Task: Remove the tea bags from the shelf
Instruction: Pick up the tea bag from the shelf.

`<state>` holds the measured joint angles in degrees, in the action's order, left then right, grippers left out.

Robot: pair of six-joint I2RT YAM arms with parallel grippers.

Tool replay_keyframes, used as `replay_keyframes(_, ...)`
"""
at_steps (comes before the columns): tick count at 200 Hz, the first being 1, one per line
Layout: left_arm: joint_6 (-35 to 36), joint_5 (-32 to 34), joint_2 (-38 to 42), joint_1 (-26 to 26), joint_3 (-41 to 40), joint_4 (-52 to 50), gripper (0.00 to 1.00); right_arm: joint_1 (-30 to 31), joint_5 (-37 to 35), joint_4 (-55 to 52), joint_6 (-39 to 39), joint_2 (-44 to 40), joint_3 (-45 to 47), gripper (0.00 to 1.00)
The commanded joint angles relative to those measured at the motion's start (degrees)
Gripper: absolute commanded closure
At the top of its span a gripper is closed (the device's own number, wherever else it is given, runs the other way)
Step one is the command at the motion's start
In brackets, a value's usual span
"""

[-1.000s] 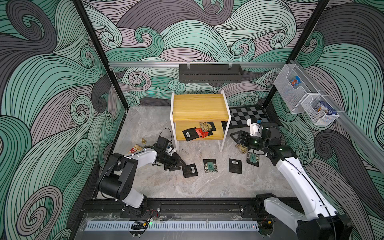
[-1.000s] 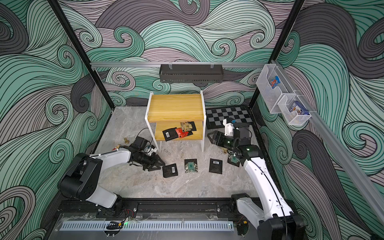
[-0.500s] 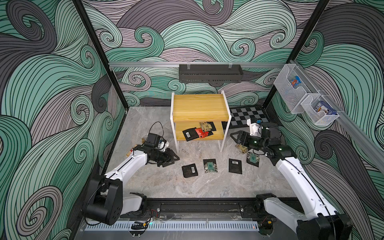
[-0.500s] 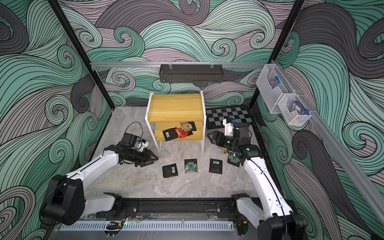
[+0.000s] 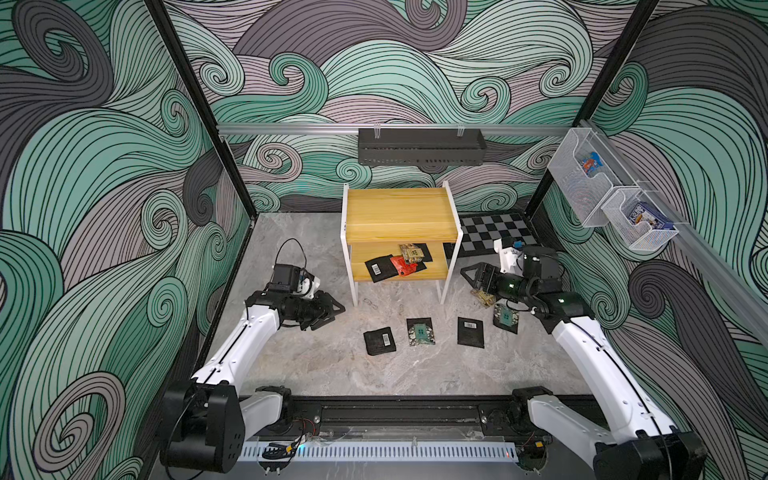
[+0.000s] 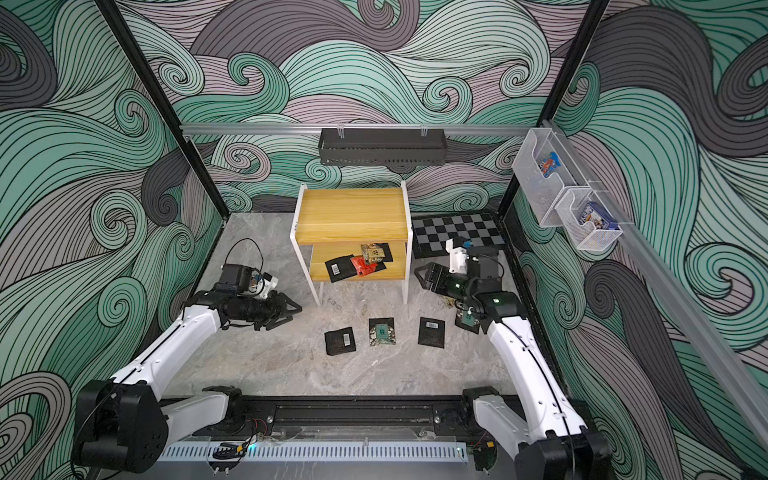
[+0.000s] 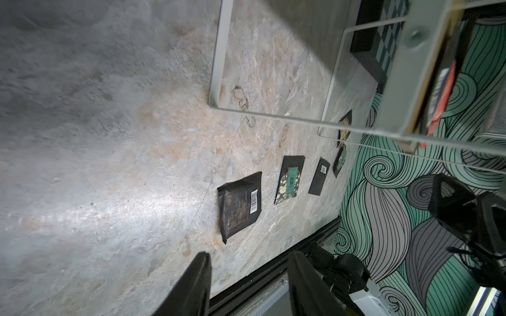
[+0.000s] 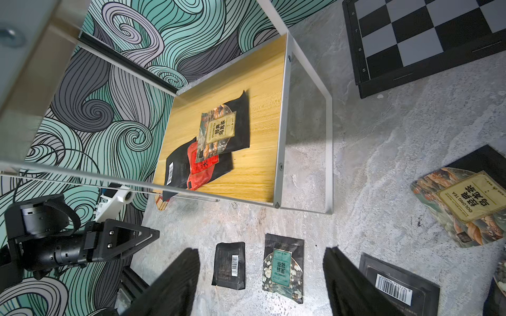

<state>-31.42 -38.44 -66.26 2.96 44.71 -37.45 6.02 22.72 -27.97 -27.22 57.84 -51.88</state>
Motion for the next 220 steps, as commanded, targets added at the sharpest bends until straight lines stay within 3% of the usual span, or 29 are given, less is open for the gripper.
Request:
replay_keyframes(1, 0.83, 0.54, 0.83, -2.0, 3.47, -1.37, 0.48, -0.37, 1.07, 0.89, 0.27, -0.73, 0.55, 0.25)
replay_keyframes(61, -3.23, -1.67, -5.18, -5.83, 8.46, 6.19, 0.36, -0.4, 1.36, 0.9, 0.2, -0.87, 0.23, 0.25)
replay_keyframes(127, -5.42, -9.23, -19.51, -6.83, 17.34, 12.73, 0.34, -0.36, 1.33, 0.9, 0.15, -1.23, 0.46, 0.24)
replay_keyframes(220, -5.06, -13.42, -30.63, -0.39, 27.57, 13.69, 0.32, -0.39, 0.61, 1.28, -0.18, -1.24, 1.21, 0.24)
